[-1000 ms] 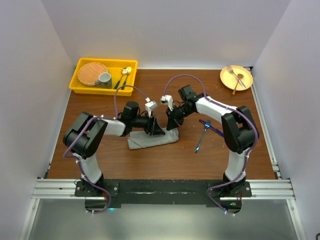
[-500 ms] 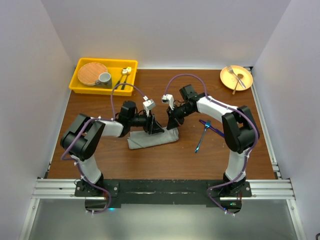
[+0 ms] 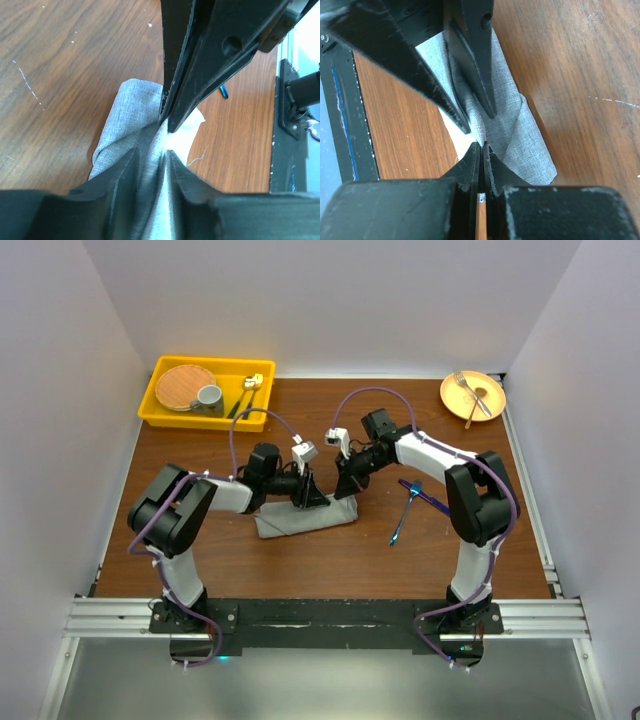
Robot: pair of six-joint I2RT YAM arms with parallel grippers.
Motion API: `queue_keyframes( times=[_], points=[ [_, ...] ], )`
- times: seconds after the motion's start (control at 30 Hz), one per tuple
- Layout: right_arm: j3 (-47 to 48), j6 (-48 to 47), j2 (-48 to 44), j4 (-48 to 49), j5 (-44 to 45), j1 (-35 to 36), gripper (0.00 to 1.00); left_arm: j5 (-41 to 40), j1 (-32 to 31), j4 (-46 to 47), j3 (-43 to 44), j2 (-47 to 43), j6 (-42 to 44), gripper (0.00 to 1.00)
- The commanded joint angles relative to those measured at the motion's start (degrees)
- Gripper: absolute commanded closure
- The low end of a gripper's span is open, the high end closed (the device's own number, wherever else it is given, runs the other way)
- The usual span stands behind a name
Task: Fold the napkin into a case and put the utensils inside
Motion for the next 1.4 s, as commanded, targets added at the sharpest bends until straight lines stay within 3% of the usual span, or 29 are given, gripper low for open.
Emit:
queue_keyframes(
  times=[0.0,0.03,0.1,0.13,0.2,0.33,0.47,0.67,0.8,1.03,1.2,1.27,1.37],
  points=[
    [1.55,-1.9,-1.04,-0.6,-2.62,-0.47,1.0,-0.7,-0.6,0.0,1.69,0.61,0.68,0.81],
    [1.55,-1.9,-0.95,-0.69,-2.62,-0.47,1.0,-0.79,-0.6,-0.96,1.87,0.52,0.24,0.93],
    [1.73,-1.9,-0.77,-1.48,-1.92,-0.38,0.88,-1.49,-0.6,-2.45,2.04,0.08,-0.81,1.0],
    [1.9,-0.86,-0.6,-1.48,-1.48,-0.55,0.8,-1.67,-0.6,-3.85,1.96,-0.62,-1.08,1.0],
    [2.08,1.69,-0.16,-1.66,-0.77,-0.91,0.75,-2.19,-0.6,-5.35,1.96,-1.24,-2.04,1.0],
    [3.05,5.91,0.89,-4.37,-0.16,-1.17,0.72,-2.99,-0.6,-6.16,0.91,-1.59,-6.17,1.0],
    [1.03,7.77,-0.15,-6.49,-0.86,-1.17,0.52,-2.99,-0.6,-3.96,-0.24,-1.94,-9.6,1.0],
    [-2.49,9.08,-1.31,-2.19,0.02,-1.0,0.47,-2.11,-0.6,2.8,-3.23,-3.08,-13.29,1.0],
    [-2.4,8.3,-0.25,-0.87,0.37,-1.08,0.52,-2.46,-0.51,4.31,-4.11,-3.52,-13.74,1.0],
    [-1.35,9.09,0.54,1.33,-1.12,-1.0,0.97,-1.85,-0.51,5.1,-4.55,-3.35,-12.43,1.0],
    [-1.17,8.82,0.63,1.51,-1.82,-1.08,1.0,-3.07,-0.51,4.75,-4.55,-5.45,-8.12,0.64],
    [-1.08,8.82,0.72,1.51,-2.26,-1.17,1.0,-3.95,-0.51,4.66,-3.94,-5.63,-6.45,0.55],
    [-0.91,8.82,0.63,1.51,-2.97,-1.08,1.0,-4.04,-0.51,4.74,-2.45,-4.5,-5.56,0.51]
  ],
)
